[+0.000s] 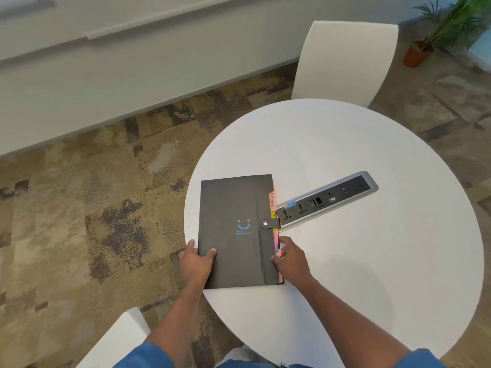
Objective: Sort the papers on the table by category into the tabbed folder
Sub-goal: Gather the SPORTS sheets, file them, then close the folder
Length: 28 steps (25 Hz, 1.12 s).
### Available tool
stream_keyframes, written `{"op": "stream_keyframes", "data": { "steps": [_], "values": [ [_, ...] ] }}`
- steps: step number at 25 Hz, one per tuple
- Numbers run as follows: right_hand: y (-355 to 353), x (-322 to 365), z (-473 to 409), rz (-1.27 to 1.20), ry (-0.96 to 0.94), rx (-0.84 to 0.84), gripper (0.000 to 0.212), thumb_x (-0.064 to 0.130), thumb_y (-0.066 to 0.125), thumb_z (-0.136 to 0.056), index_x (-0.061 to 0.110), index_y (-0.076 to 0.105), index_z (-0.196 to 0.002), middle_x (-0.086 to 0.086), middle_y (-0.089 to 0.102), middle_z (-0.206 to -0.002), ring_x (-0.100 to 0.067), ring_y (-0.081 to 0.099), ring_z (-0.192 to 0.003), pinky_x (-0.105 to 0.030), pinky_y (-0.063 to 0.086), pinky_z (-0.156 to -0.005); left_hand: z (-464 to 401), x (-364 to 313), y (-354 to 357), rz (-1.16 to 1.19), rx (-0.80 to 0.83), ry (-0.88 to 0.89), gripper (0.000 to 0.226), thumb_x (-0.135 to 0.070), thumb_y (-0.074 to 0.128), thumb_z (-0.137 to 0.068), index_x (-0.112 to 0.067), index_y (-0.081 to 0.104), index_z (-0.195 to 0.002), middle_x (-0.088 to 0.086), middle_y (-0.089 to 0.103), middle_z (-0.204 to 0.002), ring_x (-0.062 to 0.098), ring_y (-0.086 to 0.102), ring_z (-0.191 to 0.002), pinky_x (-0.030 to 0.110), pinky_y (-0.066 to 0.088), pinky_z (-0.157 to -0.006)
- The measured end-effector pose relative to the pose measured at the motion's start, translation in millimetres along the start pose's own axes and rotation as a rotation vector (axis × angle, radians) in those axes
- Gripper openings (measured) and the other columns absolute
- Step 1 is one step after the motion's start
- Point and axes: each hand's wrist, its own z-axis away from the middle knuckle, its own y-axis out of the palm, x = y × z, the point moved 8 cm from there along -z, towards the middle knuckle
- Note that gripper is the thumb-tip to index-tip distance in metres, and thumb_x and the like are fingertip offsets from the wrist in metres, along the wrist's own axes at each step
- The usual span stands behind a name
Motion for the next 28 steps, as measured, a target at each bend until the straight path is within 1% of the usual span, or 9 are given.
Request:
{"op": "stream_keyframes", "data": {
  "steps": [3, 4, 7, 10, 17, 19, 21, 25, 28],
  "values": [
    [-24.4, -1.6, -6.4, -0.03, -0.02, -0.039, 0.048, -0.002, 0.059, -0.08, 0.024, 0.061, -0.12, -0.006, 0.063, -0.078, -0.023, 0.062, -0.078, -0.034, 0.052, -0.072, 0.9, -9.0, 7.3, 0.303, 0.117, -0.09, 0.053, -0.007, 0.072, -0.085, -0.016, 0.056, -0.134, 0.008, 0.071, -0.093, 0.021, 0.068, -0.082, 0.032, 0.055, -0.072],
    [-34.5, -2.1, -10.8, -0.033, -0.027, -0.055, 0.049, -0.003, 0.058, -0.079, 0.025, 0.062, -0.118, -0.007, 0.063, -0.078, -0.023, 0.062, -0.075, -0.035, 0.052, -0.07, 3.2, -15.7, 11.7, 0.369, 0.148, -0.103, 0.05, 0.001, 0.068, -0.086, -0.016, 0.057, -0.131, 0.011, 0.072, -0.092, 0.021, 0.069, -0.079, 0.029, 0.054, -0.067],
    [-72.8, 1.9, -31.4, -0.035, -0.081, -0.112, 0.049, -0.004, 0.056, -0.077, 0.028, 0.065, -0.114, 0.0, 0.059, -0.074, -0.019, 0.058, -0.069, -0.035, 0.053, -0.068, 4.7, -45.2, 35.2, 0.48, 0.247, -0.079, 0.053, 0.011, 0.06, -0.086, -0.015, 0.057, -0.132, 0.018, 0.072, -0.103, 0.025, 0.07, -0.087, 0.032, 0.056, -0.072],
    [-116.8, 10.8, -59.2, 0.002, -0.135, -0.178, 0.046, -0.004, 0.057, -0.077, 0.027, 0.066, -0.11, 0.007, 0.061, -0.075, -0.015, 0.06, -0.073, -0.032, 0.051, -0.071, -3.5, -84.1, 59.0, 0.51, 0.309, -0.026, 0.058, 0.009, 0.058, -0.087, -0.021, 0.055, -0.136, 0.012, 0.071, -0.11, 0.027, 0.07, -0.1, 0.033, 0.059, -0.072],
    [-194.8, 34.5, -142.0, 0.078, -0.155, -0.258, 0.047, -0.005, 0.057, -0.078, 0.027, 0.064, -0.112, 0.004, 0.058, -0.073, -0.019, 0.059, -0.07, -0.028, 0.046, -0.064, -38.7, -193.9, 104.7, 0.586, 0.358, 0.073, 0.059, 0.014, 0.052, -0.089, -0.02, 0.054, -0.137, 0.008, 0.074, -0.109, 0.02, 0.072, -0.094, 0.023, 0.058, -0.066],
    [-209.7, 38.4, -165.6, 0.087, -0.148, -0.308, 0.045, -0.004, 0.058, -0.08, 0.025, 0.064, -0.115, 0.005, 0.059, -0.076, -0.018, 0.058, -0.071, -0.026, 0.043, -0.066, -52.6, -214.9, 117.6, 0.577, 0.362, 0.096, 0.061, 0.014, 0.052, -0.089, -0.02, 0.053, -0.138, 0.008, 0.074, -0.108, 0.021, 0.072, -0.095, 0.027, 0.059, -0.072],
    [-217.0, 38.9, -188.8, 0.093, -0.144, -0.326, 0.045, -0.003, 0.058, -0.082, 0.023, 0.064, -0.118, 0.004, 0.06, -0.079, -0.018, 0.059, -0.074, -0.029, 0.048, -0.07, -64.9, -230.1, 129.1, 0.56, 0.358, 0.117, 0.061, 0.013, 0.052, -0.089, -0.022, 0.054, -0.139, 0.008, 0.075, -0.107, 0.021, 0.072, -0.097, 0.031, 0.06, -0.078],
    [-216.7, 42.5, -224.4, 0.099, -0.156, -0.337, 0.045, -0.004, 0.058, -0.083, 0.022, 0.065, -0.119, 0.002, 0.063, -0.083, -0.02, 0.06, -0.081, -0.029, 0.05, -0.076, -87.1, -242.8, 142.2, 0.534, 0.319, 0.141, 0.063, 0.013, 0.051, -0.088, -0.027, 0.056, -0.136, 0.004, 0.076, -0.103, 0.016, 0.074, -0.09, 0.023, 0.058, -0.068],
    [-214.6, 45.6, -244.6, 0.093, -0.162, -0.34, 0.043, -0.003, 0.057, -0.085, 0.021, 0.066, -0.12, -0.001, 0.068, -0.093, -0.025, 0.063, -0.089, -0.031, 0.051, -0.079, -103.4, -249.1, 146.8, 0.407, 0.238, 0.193, 0.06, 0.004, 0.051, -0.091, -0.029, 0.052, -0.141, -0.001, 0.074, -0.1, 0.016, 0.07, -0.093, 0.026, 0.055, -0.073]
  ]
}}
